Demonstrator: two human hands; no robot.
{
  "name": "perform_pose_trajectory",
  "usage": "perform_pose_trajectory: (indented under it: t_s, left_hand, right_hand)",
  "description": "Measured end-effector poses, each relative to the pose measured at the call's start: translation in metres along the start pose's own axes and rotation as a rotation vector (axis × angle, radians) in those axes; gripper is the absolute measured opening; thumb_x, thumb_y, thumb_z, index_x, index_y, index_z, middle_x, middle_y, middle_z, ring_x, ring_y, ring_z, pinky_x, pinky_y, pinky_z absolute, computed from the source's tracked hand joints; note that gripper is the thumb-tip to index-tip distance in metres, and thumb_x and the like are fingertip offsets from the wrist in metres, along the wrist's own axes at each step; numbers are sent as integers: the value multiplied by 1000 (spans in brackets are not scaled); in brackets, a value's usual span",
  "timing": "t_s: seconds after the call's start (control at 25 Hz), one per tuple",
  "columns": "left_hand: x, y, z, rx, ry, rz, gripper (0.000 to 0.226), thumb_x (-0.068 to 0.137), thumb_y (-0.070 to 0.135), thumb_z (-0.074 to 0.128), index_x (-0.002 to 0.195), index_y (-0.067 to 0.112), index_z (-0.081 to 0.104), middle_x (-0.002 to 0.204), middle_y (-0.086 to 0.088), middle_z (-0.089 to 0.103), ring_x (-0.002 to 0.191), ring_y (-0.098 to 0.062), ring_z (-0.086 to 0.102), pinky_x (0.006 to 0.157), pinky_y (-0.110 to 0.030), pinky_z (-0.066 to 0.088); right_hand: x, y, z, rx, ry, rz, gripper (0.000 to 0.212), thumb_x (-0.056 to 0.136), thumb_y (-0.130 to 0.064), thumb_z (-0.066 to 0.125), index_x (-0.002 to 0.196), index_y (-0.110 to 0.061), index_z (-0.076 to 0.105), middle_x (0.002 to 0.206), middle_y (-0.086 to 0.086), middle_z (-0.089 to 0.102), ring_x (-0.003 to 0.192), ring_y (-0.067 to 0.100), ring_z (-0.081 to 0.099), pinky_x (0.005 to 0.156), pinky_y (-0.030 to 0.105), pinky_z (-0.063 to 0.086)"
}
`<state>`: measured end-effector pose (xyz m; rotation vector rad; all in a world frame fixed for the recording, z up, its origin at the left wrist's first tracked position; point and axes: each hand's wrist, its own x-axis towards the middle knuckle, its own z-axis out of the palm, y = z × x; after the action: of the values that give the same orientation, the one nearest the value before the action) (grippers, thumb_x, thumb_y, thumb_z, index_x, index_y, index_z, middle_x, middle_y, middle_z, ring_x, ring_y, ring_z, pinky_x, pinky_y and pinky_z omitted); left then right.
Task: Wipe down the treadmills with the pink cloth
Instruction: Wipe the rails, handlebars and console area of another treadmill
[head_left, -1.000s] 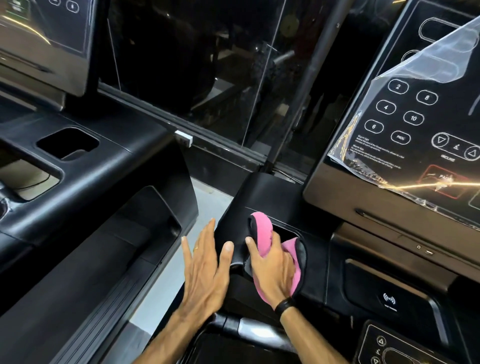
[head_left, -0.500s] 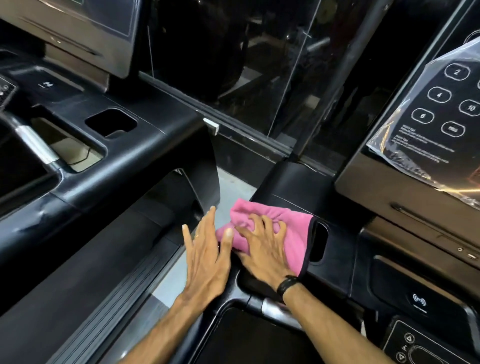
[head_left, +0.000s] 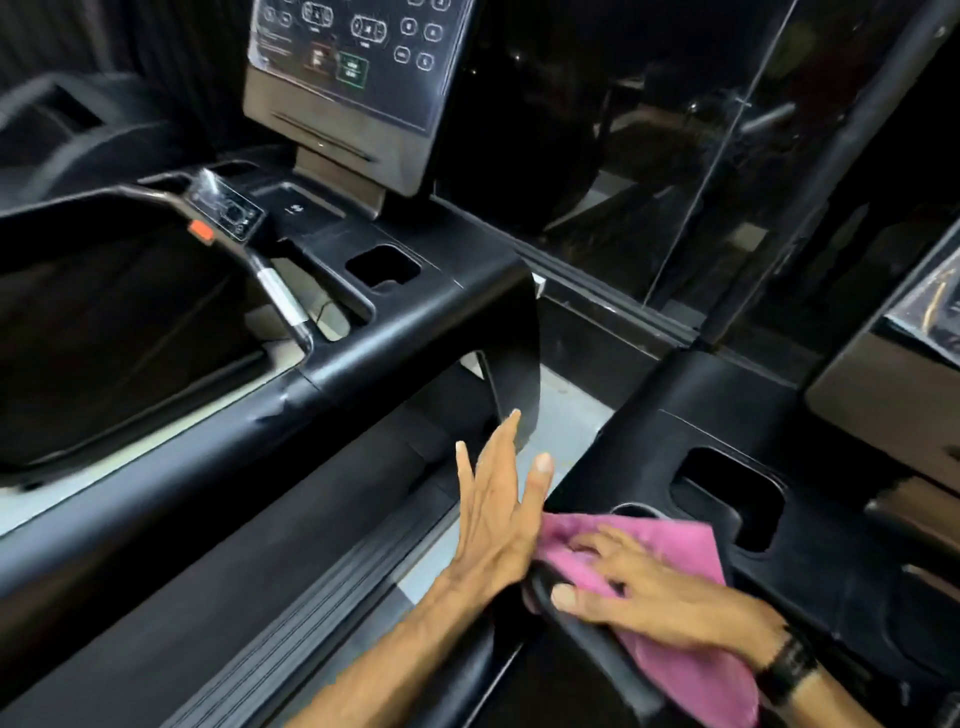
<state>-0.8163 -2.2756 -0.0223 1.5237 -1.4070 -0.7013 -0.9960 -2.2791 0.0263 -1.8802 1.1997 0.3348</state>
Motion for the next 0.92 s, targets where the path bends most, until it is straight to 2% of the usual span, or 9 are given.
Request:
perform_pose_trajectory:
  t_s: [0.12, 0.28, 0.36, 0.4, 0.48, 0.56, 0.64, 0.76, 0.92]
  left_hand:
    - [-17, 1, -1, 45, -37, -14, 91, 87, 80, 12, 157, 22, 21, 160, 14, 25, 145, 11, 14, 120, -29, -18]
    - [-43, 15, 18, 128, -56, -26, 81, 90, 68, 13, 157, 24, 19, 161, 13, 24, 146, 10, 11, 120, -32, -18]
    - [-59, 23, 28, 181, -61, 18, 79, 92, 66, 13, 157, 22, 18, 162, 11, 23, 146, 9, 9, 120, -33, -19]
    - [-67, 25, 30, 212, -59, 45, 78, 93, 65, 13, 157, 22, 17, 162, 9, 23, 147, 9, 8, 120, -33, -20]
    - [-77, 29, 31, 271, -45, 94, 76, 95, 64, 13, 158, 20, 15, 163, 7, 21, 147, 9, 4, 119, -33, -20]
    - [-86, 33, 31, 293, -14, 127, 77, 96, 64, 14, 158, 19, 15, 164, 6, 18, 148, 8, 1, 120, -34, -20]
    - [-89, 34, 29, 299, 5, 143, 77, 97, 65, 14, 158, 19, 14, 164, 5, 15, 148, 8, -1, 120, -37, -19]
    - [-85, 29, 30, 325, -19, 165, 75, 98, 61, 15, 158, 16, 13, 165, 3, 16, 149, 5, -3, 121, -40, -17]
    - [-70, 16, 42, 441, -94, 187, 84, 95, 66, 0, 157, 11, 12, 165, -3, 19, 152, -6, -5, 121, -44, -14]
  right_hand:
    - [-1, 0, 24, -21, 317, 98, 85, 62, -101, 35, 109, -35, 58, 124, -18, 50, 119, 7, 44, 106, 44, 42]
    - [5, 4, 68, -406, 407, 282, 138, 56, -91, 58, 156, -12, 4, 156, 12, 20, 143, 32, 26, 113, 50, 32]
    - [7, 19, 83, -519, 451, 331, 143, 57, -79, 72, 155, -7, -3, 148, 20, 32, 135, 38, 38, 106, 51, 39]
    - [11, 27, 88, -598, 538, 336, 132, 59, -69, 80, 151, -4, 11, 131, 20, 48, 119, 37, 52, 94, 49, 47]
    - [13, 28, 90, -697, 697, 296, 77, 66, -47, 82, 126, -9, 51, 98, 11, 64, 89, 30, 64, 74, 41, 49]
    - [9, 19, 77, -652, 664, 272, 35, 76, -39, 72, 101, -16, 63, 96, 6, 67, 89, 27, 67, 73, 36, 45]
    - [9, 18, 56, -544, 509, 203, 26, 77, -38, 71, 93, -21, 59, 106, 4, 68, 100, 26, 66, 79, 32, 46]
    - [9, 23, 34, -326, 324, 271, 43, 60, -48, 82, 89, -23, 63, 109, 4, 68, 102, 27, 65, 81, 31, 48]
    - [19, 31, 64, -585, 575, 253, 28, 79, -41, 65, 98, -20, 64, 102, 4, 68, 92, 27, 67, 73, 34, 43]
